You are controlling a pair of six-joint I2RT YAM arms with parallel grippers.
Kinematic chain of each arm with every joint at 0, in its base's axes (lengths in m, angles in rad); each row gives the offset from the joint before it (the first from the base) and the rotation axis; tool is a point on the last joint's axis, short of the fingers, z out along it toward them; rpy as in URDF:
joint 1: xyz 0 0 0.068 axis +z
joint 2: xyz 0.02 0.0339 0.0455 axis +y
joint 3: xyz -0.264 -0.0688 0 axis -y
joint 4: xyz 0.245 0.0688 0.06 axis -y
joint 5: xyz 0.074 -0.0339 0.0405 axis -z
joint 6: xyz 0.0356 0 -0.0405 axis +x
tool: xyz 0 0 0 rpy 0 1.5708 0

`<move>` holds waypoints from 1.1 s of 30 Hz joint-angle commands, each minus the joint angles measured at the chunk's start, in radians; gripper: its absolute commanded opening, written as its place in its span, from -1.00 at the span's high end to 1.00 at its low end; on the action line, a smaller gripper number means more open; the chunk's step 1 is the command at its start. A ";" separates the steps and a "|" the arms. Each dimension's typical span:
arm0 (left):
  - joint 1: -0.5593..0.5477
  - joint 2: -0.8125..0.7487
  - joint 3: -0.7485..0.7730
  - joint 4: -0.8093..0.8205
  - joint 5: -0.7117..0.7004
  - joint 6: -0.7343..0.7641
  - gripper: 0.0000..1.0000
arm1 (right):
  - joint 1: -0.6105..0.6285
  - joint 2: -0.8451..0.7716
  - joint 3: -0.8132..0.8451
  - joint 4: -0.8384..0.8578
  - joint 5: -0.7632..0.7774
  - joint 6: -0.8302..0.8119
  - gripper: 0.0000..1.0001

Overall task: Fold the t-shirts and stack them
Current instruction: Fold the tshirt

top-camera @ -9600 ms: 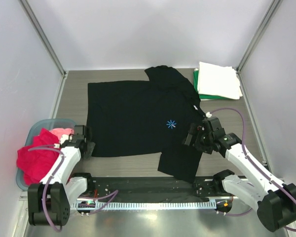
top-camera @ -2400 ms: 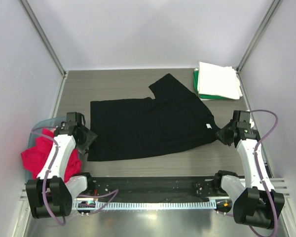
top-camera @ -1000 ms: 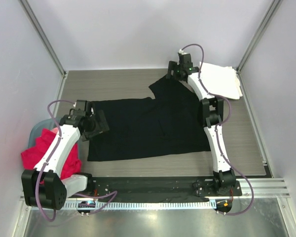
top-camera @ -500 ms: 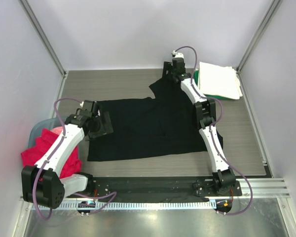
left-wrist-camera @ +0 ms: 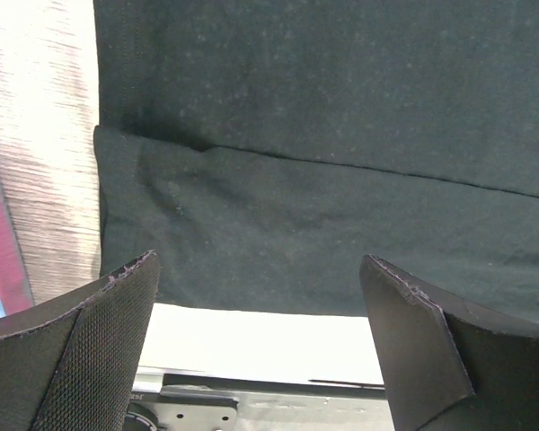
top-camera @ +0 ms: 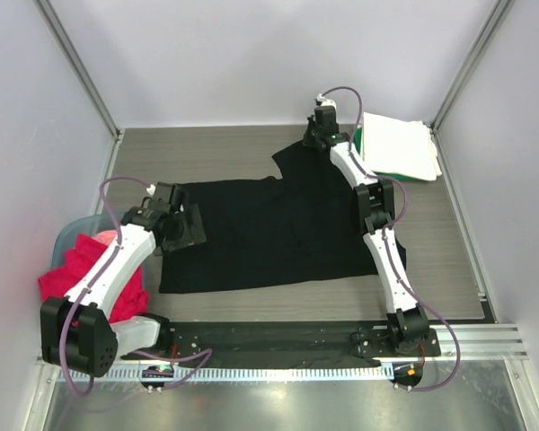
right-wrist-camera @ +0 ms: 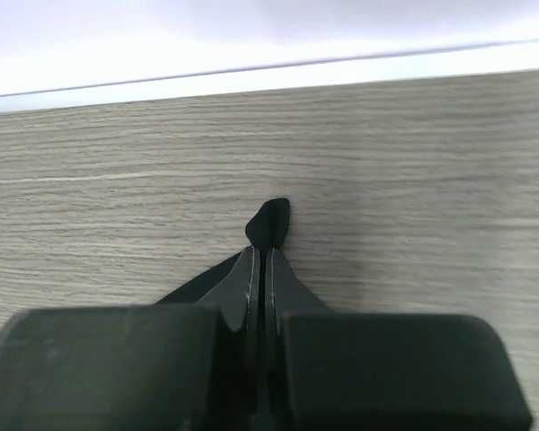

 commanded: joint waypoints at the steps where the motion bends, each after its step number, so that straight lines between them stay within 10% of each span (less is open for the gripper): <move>1: -0.007 0.023 0.034 -0.009 -0.070 0.010 -0.84 | -0.034 -0.143 -0.066 -0.042 0.017 0.049 0.97; 11: 0.137 0.322 0.455 0.017 -0.060 -0.013 -0.69 | -0.034 -0.605 -0.487 -0.031 0.022 0.039 0.97; 24: 0.243 1.070 1.197 -0.165 -0.072 -0.030 -0.38 | -0.025 -0.863 -0.886 -0.020 -0.078 0.082 0.97; 33: 0.298 1.199 1.233 -0.174 -0.135 -0.097 -0.41 | -0.027 -0.929 -0.994 0.029 -0.155 0.079 0.97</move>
